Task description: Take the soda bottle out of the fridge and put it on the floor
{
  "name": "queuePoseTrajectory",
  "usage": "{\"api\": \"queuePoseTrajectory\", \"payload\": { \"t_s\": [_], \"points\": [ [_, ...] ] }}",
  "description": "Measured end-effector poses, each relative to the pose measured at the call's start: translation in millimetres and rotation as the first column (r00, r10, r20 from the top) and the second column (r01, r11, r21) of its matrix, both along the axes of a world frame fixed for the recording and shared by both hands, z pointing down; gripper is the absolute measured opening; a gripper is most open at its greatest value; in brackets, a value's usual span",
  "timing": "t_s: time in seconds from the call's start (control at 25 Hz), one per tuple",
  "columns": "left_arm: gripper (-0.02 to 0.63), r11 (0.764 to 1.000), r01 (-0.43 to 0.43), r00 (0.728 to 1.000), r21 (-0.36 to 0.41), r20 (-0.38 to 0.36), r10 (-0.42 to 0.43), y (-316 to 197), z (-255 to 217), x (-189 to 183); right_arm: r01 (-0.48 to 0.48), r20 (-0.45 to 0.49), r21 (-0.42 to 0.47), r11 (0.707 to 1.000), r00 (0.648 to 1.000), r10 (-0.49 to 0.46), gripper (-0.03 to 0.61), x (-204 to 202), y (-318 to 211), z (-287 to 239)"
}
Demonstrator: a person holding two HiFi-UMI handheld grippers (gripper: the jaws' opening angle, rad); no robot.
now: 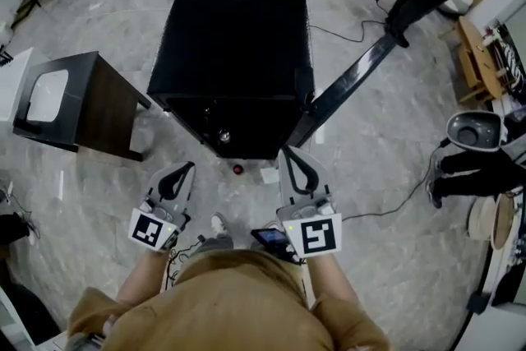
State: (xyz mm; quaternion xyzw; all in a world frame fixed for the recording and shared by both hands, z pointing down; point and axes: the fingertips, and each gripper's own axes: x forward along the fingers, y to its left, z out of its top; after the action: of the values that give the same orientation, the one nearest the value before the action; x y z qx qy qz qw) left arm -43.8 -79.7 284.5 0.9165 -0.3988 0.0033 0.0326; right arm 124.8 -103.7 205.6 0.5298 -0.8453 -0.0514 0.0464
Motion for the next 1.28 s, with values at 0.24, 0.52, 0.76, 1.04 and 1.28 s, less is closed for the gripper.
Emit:
{"api": "queuePoseTrajectory", "payload": {
  "t_s": [0.24, 0.52, 0.76, 1.04, 1.28],
  "points": [
    [0.002, 0.996, 0.079, 0.997, 0.051, -0.014, -0.078, 18.3, -38.4, -29.7, 0.018, 0.012, 0.019, 1.0, 1.0, -0.019, 0.002, -0.2, 27.5, -19.3],
    [0.002, 0.979, 0.179, 0.984, 0.095, -0.024, -0.177, 43.5, -68.6, -66.3, -0.007, 0.024, 0.031, 0.999, 1.0, 0.007, 0.002, 14.8, 50.3, -44.3],
    [0.002, 0.961, 0.247, 0.969, 0.128, -0.033, -0.245, 64.3, -89.2, -85.1, -0.017, 0.037, 0.042, 0.999, 0.999, 0.015, 0.002, 22.8, 70.0, -57.3],
    [0.002, 0.938, 0.32, 0.947, 0.129, -0.036, -0.318, 84.9, -106.4, -118.2, -0.021, 0.044, 0.046, 0.999, 0.999, 0.019, 0.002, 25.9, 81.0, -61.3],
    [0.002, 0.919, 0.357, 0.933, 0.165, -0.019, -0.359, 101.0, -129.4, -139.1, -0.038, 0.057, 0.074, 0.997, 0.998, 0.034, 0.002, 31.5, 83.3, -70.9]
  ]
}}
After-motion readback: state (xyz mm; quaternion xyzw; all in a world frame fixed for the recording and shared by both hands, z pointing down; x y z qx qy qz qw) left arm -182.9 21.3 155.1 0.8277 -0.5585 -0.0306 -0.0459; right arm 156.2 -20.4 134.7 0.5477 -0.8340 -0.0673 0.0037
